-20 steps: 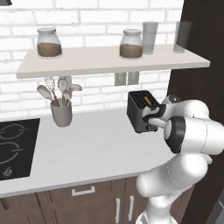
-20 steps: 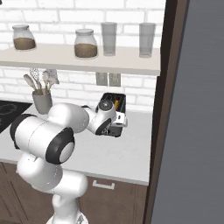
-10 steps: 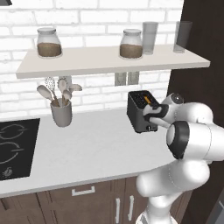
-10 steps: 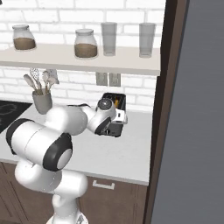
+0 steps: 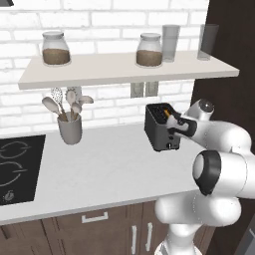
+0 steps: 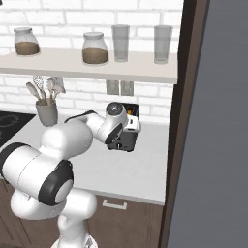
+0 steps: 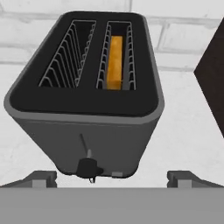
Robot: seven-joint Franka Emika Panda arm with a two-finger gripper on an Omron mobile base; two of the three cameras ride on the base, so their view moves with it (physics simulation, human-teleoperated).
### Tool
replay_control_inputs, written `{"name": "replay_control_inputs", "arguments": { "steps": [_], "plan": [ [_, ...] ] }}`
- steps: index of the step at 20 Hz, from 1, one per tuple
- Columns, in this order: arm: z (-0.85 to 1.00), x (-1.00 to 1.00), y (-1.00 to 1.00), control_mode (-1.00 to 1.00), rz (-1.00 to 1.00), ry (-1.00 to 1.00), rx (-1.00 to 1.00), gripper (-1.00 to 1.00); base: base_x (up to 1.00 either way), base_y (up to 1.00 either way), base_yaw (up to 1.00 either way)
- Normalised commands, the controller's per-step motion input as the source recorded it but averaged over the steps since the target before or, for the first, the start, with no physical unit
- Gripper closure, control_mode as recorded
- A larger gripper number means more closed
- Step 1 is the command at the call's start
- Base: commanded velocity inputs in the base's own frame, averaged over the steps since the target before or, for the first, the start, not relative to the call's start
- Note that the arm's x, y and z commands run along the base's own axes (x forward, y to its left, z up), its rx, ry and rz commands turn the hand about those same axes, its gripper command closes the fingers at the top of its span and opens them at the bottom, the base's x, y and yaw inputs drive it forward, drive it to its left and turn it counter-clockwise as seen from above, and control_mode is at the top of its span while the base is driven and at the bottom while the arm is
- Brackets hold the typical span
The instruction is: Start the toaster. Once the lever pops up, take the bread to the plate on the dining counter.
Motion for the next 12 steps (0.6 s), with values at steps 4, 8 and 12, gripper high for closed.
{"name": "replay_control_inputs", "arguments": {
  "steps": [4, 8, 12],
  "plan": [
    [0.27, -0.18, 0.00, -1.00, -0.01, 0.00, 0.00, -1.00, 0.00, 0.00, 0.00],
    [0.27, -0.15, 0.00, -1.00, 0.00, -0.04, 0.00, -1.00, 0.00, 0.00, 0.00],
    [0.40, -0.16, 0.00, -1.00, 0.00, -0.09, 0.00, -1.00, 0.00, 0.00, 0.00]
  ]
}}
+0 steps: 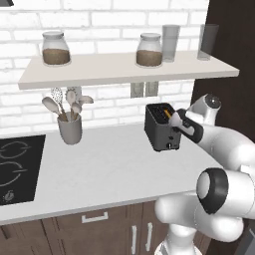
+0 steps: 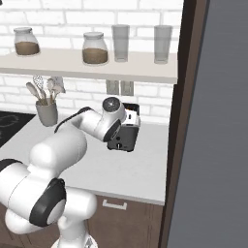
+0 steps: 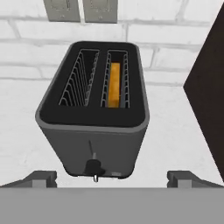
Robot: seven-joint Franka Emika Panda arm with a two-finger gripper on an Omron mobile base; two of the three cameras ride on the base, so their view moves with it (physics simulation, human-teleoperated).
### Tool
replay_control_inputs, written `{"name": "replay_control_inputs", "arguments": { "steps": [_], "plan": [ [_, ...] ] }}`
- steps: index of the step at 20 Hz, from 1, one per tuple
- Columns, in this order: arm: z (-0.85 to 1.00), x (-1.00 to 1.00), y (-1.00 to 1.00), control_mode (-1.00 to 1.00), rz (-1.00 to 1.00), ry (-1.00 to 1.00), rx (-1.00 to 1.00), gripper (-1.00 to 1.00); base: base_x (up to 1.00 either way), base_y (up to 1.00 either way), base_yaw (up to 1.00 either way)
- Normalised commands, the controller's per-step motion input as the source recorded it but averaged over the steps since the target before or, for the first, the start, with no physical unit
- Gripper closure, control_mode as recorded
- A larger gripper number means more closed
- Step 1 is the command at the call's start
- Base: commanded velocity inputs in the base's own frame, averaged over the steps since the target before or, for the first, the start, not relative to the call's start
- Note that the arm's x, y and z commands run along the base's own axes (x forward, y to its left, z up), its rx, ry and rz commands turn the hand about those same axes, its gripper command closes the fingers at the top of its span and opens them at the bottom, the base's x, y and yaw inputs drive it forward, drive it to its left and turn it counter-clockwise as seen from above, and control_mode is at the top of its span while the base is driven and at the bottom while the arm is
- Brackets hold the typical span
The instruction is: Start the toaster. Once the lever pops up, take the bread to the plate on the dining counter.
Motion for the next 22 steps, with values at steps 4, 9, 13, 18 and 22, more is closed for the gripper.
{"name": "replay_control_inputs", "arguments": {
  "steps": [4, 9, 13, 18, 22],
  "plan": [
    [0.41, -0.12, 0.00, -1.00, 0.00, -0.14, 0.00, -1.00, 0.00, 0.00, 0.00],
    [0.24, -0.01, 0.05, -1.00, 0.00, -0.19, 0.00, -1.00, 0.00, 0.00, 0.00],
    [0.23, 0.00, 0.04, -1.00, 0.00, -0.19, 0.00, -1.00, 0.00, 0.00, 0.00],
    [0.25, 0.00, 0.11, -1.00, 0.00, -0.04, 0.00, -1.00, 0.00, 0.00, 0.00],
    [0.15, 0.03, 0.01, -1.00, 0.00, 0.00, 0.00, -1.00, 0.00, 0.00, 0.00]
  ]
}}
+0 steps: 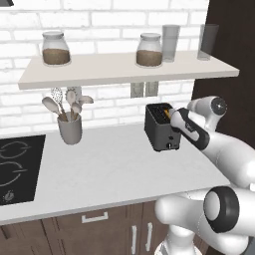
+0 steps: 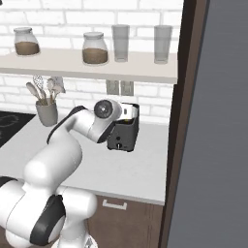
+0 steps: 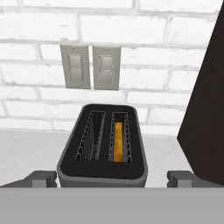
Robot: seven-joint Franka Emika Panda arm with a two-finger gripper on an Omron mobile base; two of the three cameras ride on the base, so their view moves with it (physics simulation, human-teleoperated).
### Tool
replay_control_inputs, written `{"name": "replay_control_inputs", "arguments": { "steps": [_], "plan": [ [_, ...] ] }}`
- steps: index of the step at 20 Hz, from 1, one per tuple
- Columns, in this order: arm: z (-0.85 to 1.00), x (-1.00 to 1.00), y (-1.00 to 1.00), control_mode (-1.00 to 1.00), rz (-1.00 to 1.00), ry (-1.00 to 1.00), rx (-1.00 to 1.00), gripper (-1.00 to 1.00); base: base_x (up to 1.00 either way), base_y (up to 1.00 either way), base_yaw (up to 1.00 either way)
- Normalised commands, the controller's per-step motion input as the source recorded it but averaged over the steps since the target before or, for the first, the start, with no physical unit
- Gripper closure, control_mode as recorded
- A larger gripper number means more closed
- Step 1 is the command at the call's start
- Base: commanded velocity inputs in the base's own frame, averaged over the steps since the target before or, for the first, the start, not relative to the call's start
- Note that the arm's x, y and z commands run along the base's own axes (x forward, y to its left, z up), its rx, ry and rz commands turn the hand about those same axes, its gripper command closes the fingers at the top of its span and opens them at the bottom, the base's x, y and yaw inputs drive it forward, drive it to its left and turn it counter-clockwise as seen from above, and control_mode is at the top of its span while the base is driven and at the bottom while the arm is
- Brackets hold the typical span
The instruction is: Start the toaster. Once the lever pops up, take the bread to the plate on the dining counter.
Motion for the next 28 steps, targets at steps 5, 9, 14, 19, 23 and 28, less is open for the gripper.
{"name": "replay_control_inputs", "arguments": {
  "steps": [5, 9, 14, 19, 23, 28],
  "plan": [
    [-0.10, 0.00, 0.00, -1.00, 0.00, 0.00, 0.00, -1.00, 0.00, 0.00, 0.00],
    [-0.27, 0.02, 0.00, -1.00, -0.01, 0.00, 0.00, -1.00, 0.00, 0.00, 0.00],
    [-0.17, 0.18, 0.00, -1.00, 0.00, 0.00, 0.00, -1.00, 0.00, 0.00, 0.00],
    [0.00, 0.33, -0.09, -1.00, 0.00, 0.00, 0.01, -1.00, 0.00, 0.00, 0.00],
    [0.00, 0.30, -0.04, -1.00, 0.00, 0.00, 0.00, -1.00, 0.00, 0.00, 0.00],
    [0.00, 0.23, 0.00, -1.00, 0.00, 0.00, 0.00, -1.00, 0.00, 0.00, 0.00]
  ]
}}
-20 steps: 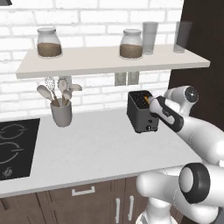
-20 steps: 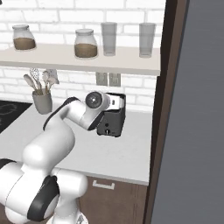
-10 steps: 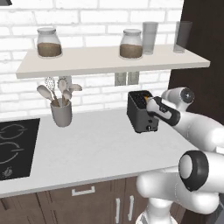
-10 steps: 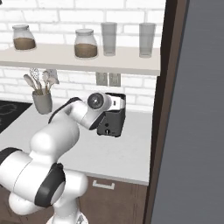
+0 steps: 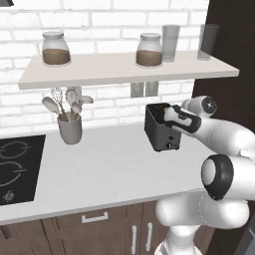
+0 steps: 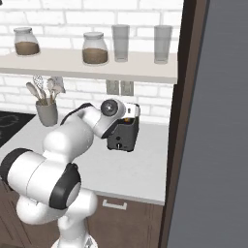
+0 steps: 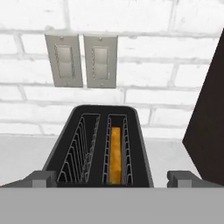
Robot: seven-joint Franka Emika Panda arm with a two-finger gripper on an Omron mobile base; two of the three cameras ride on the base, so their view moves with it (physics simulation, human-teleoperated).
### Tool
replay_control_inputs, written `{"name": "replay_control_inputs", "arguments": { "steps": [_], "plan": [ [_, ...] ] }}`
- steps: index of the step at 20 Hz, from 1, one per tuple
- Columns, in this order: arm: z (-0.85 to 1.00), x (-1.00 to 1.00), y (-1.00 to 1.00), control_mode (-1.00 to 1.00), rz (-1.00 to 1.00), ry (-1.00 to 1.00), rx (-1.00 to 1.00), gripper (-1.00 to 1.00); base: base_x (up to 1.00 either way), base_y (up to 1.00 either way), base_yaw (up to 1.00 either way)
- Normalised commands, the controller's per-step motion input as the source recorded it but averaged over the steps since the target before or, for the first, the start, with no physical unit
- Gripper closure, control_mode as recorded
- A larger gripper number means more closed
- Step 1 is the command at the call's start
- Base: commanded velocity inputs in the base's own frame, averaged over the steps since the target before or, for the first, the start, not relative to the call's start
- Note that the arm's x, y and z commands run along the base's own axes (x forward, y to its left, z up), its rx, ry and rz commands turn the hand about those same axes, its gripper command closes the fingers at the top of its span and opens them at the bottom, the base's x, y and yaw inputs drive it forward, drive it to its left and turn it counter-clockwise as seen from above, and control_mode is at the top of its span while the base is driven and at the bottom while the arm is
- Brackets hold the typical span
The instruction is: Start the toaster. Once the lever pops up, take the bread to the plate on the dining counter.
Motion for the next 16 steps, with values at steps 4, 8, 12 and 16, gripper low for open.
{"name": "replay_control_inputs", "arguments": {
  "steps": [4, 8, 12, 16],
  "plan": [
    [-0.01, 0.01, 0.00, -1.00, 0.00, 0.00, 0.00, -1.00, 0.00, 0.00, 0.00],
    [-0.11, 0.01, -0.03, -1.00, 0.00, 0.03, 0.00, -1.00, 0.00, 0.00, 0.00],
    [-0.20, 0.06, -0.20, -1.00, 0.00, 0.03, 0.01, -1.00, 0.00, 0.00, 0.00],
    [-0.17, 0.11, -0.11, -1.00, 0.00, 0.00, 0.00, -1.00, 0.00, 0.00, 0.00]
  ]
}}
